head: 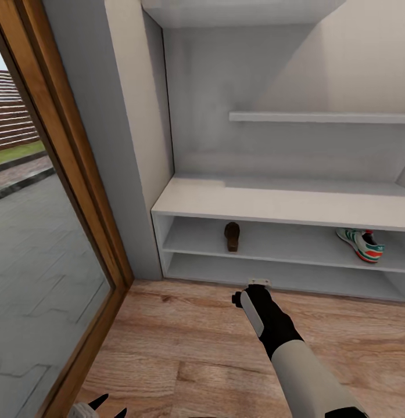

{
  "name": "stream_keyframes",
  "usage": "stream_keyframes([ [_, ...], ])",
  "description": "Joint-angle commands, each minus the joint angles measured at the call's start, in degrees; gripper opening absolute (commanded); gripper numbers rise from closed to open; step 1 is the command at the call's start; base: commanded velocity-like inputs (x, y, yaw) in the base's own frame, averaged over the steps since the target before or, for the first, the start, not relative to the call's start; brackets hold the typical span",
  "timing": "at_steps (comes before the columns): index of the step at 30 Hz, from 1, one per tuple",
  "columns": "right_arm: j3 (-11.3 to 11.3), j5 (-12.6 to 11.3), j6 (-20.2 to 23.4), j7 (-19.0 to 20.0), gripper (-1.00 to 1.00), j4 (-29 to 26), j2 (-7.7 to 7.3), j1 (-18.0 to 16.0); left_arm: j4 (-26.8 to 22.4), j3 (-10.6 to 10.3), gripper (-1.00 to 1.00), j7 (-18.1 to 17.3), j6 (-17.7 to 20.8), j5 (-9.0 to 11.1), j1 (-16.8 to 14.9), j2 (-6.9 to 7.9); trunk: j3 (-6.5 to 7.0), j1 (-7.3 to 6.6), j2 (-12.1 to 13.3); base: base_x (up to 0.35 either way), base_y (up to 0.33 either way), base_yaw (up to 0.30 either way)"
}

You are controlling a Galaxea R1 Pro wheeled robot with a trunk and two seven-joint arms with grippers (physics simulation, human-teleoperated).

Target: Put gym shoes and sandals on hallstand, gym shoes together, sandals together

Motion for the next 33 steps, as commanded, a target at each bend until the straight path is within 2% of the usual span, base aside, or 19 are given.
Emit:
stream_keyframes([
  [1, 0.1, -0.6, -0.1, -0.5, 1.00, 0.1, 0.00, 0.0, 0.1, 0.1, 1.00, -0.2, -0.3, 0.1, 0.0, 0.00, -0.05, -0.01, 0.0, -0.004, 0.000, 0.000],
  [11, 0.2, -0.5, -1.0, -0.3, 1.00, 0.9, 0.00, 0.0, 0.3, 0.1, 1.00, 0.0, -0.3, 0.0, 0.0, -0.11, -0.05, -0.01, 0.0, -0.001, 0.000, 0.000],
  [17, 0.3, -0.5, -1.1, 0.3, 1.00, 1.1, -3.23, 1.1, 0.6, 0.1, 1.00, 0.1, -0.4, -0.1, 0.0, -0.14, -0.05, -0.01, 0.0, 0.000, 0.000, 0.000],
  [22, 0.4, -0.4, -2.8, 3.6, 1.00, 1.1, -6.52, 3.3, 0.7, 0.1, 1.00, 0.3, -0.4, -0.1, 0.0, -0.11, -0.05, -0.01, 0.0, 0.000, 0.000, 0.000],
  [23, 0.4, -0.4, -2.8, 3.6, 1.00, 1.1, -6.52, 3.3, 0.7, 0.1, 1.00, 0.3, -0.4, -0.1, 0.0, -0.11, -0.05, -0.01, 0.0, 0.000, 0.000, 0.000],
  [33, 0.5, 0.0, -11.6, 16.2, 1.00, 3.0, -13.40, 9.7, 0.8, 0.1, 1.00, 0.4, -0.4, -0.1, 0.0, -0.09, -0.05, -0.01, 0.0, 0.000, 0.000, 0.000],
])
